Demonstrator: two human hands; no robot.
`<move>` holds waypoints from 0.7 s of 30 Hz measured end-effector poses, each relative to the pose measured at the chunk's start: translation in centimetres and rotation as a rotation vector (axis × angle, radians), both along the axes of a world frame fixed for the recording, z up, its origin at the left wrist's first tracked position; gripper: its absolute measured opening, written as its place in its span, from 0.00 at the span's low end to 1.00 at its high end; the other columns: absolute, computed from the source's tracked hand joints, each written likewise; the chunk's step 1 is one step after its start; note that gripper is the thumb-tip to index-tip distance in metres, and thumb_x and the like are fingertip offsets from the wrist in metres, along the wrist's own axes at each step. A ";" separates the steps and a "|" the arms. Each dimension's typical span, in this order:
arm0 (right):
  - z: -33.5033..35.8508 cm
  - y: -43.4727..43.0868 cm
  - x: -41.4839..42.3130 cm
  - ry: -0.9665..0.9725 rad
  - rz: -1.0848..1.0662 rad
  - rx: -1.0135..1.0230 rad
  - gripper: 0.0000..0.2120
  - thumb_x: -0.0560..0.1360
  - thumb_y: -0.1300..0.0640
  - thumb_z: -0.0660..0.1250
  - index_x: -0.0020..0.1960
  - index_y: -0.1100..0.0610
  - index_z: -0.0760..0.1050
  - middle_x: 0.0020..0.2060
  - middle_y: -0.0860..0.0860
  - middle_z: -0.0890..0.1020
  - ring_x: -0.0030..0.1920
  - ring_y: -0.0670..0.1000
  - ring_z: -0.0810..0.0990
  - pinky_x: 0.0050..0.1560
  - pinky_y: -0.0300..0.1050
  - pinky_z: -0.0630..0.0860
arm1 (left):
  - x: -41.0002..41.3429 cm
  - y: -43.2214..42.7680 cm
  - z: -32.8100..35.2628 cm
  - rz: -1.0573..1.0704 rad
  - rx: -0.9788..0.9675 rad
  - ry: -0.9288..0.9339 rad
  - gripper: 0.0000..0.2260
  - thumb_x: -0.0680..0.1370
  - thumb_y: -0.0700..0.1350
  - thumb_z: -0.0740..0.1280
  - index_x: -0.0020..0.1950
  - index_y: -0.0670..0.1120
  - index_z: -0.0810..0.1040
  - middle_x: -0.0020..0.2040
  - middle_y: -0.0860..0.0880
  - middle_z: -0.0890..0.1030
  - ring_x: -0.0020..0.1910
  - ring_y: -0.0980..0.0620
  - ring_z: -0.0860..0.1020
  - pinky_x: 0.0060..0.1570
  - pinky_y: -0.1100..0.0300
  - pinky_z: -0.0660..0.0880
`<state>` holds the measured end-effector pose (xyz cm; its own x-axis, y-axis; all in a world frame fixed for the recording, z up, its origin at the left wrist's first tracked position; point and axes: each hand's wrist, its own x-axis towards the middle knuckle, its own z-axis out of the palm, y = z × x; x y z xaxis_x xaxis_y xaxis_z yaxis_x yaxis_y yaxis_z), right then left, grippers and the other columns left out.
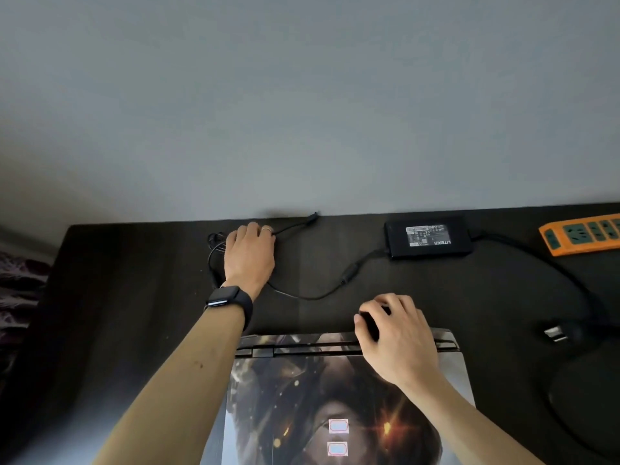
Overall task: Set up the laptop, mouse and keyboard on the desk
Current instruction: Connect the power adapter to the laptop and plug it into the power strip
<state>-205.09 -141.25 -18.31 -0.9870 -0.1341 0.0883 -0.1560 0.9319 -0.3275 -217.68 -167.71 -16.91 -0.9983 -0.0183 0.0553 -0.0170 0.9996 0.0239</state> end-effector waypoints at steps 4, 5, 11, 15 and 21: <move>0.6 0.1 0.0 -0.063 -0.024 -0.031 0.14 0.76 0.40 0.63 0.52 0.47 0.80 0.48 0.43 0.80 0.52 0.50 0.77 0.46 0.45 0.75 | 1.3 2.3 0.9 -0.159 0.177 0.337 0.06 0.80 0.44 0.67 0.54 0.44 0.81 0.43 0.46 0.78 0.39 0.42 0.75 0.48 0.49 0.71; 0.9 0.1 -0.1 -0.092 -0.047 -0.088 0.16 0.76 0.38 0.62 0.55 0.46 0.80 0.48 0.40 0.81 0.52 0.48 0.77 0.47 0.45 0.76 | 2.0 3.1 1.3 -0.219 0.229 0.370 0.06 0.79 0.43 0.68 0.55 0.44 0.81 0.42 0.46 0.78 0.39 0.43 0.75 0.49 0.49 0.71; 5.0 0.1 -1.5 -0.254 -0.302 -1.023 0.22 0.81 0.41 0.60 0.74 0.45 0.68 0.46 0.40 0.85 0.44 0.45 0.85 0.49 0.34 0.77 | 6.6 7.0 2.2 -0.448 0.228 0.329 0.09 0.77 0.40 0.70 0.55 0.49 0.81 0.43 0.51 0.79 0.46 0.49 0.78 0.67 0.44 0.66; 6.9 0.3 -2.8 -0.195 -0.346 -1.225 0.09 0.81 0.57 0.66 0.60 0.52 0.80 0.46 0.47 0.86 0.42 0.49 0.84 0.46 0.43 0.81 | 7.6 9.4 1.5 -0.395 0.306 0.248 0.09 0.81 0.46 0.63 0.56 0.49 0.81 0.48 0.52 0.82 0.53 0.50 0.80 0.69 0.43 0.64; 7.6 0.2 -2.9 -0.188 -0.352 -1.460 0.08 0.80 0.64 0.66 0.58 0.59 0.80 0.54 0.52 0.86 0.54 0.53 0.85 0.58 0.48 0.81 | 8.2 11.9 1.3 -0.262 0.518 0.127 0.15 0.82 0.50 0.57 0.56 0.46 0.81 0.52 0.52 0.85 0.55 0.53 0.82 0.68 0.45 0.68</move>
<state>-208.00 -141.08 -10.69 -0.9610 0.1952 -0.1959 0.1471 -0.2390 -0.9598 -209.44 -155.78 -15.61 -0.9592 0.1716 0.2246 0.2640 0.8276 0.4954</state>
